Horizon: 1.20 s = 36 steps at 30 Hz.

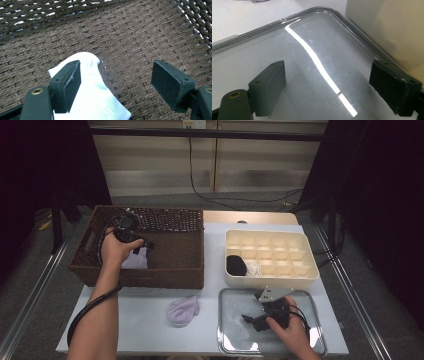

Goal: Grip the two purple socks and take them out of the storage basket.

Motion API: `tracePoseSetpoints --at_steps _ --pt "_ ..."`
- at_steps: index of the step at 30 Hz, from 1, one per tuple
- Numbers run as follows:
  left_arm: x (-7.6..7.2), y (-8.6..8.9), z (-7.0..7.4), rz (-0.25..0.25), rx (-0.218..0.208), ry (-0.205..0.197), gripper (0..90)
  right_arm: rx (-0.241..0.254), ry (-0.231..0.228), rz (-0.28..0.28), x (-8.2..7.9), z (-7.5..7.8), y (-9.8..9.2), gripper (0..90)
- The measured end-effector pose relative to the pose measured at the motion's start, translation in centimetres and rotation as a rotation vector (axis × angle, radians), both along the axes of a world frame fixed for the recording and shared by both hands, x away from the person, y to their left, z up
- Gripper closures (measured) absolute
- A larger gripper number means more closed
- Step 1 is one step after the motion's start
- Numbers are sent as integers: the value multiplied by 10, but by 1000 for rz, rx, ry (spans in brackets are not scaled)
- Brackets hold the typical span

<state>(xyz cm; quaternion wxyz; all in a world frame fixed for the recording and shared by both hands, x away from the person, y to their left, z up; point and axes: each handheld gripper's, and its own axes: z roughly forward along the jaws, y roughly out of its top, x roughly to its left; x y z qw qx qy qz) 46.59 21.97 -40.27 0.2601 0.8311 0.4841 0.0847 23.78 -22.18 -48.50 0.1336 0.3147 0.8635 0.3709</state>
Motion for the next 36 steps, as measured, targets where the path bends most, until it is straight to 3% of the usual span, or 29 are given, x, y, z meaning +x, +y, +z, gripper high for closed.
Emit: tracePoseSetpoints --at_steps 4,9,13,16,23,29,34,36 --pt "1 1 -1 6 -9 12 239 0 0 0 0 0 0 130" --pt "2 2 -3 11 14 -7 239 0 0 -1 0 0 0 130" --pt "4 3 -7 28 16 19 238 0 0 0 0 0 0 129" --pt "5 3 -9 32 22 17 241 0 0 0 0 0 0 130" --pt "5 16 -29 101 10 46 246 1 0 0 0 0 0 130" --pt "5 16 -34 88 61 43 262 2 -1 6 1 0 0 130" --pt "3 12 -40 86 90 41 347 1 -1 4 0 0 0 129" --pt "4 11 -42 61 101 35 383 1 -1 5 0 0 0 129"
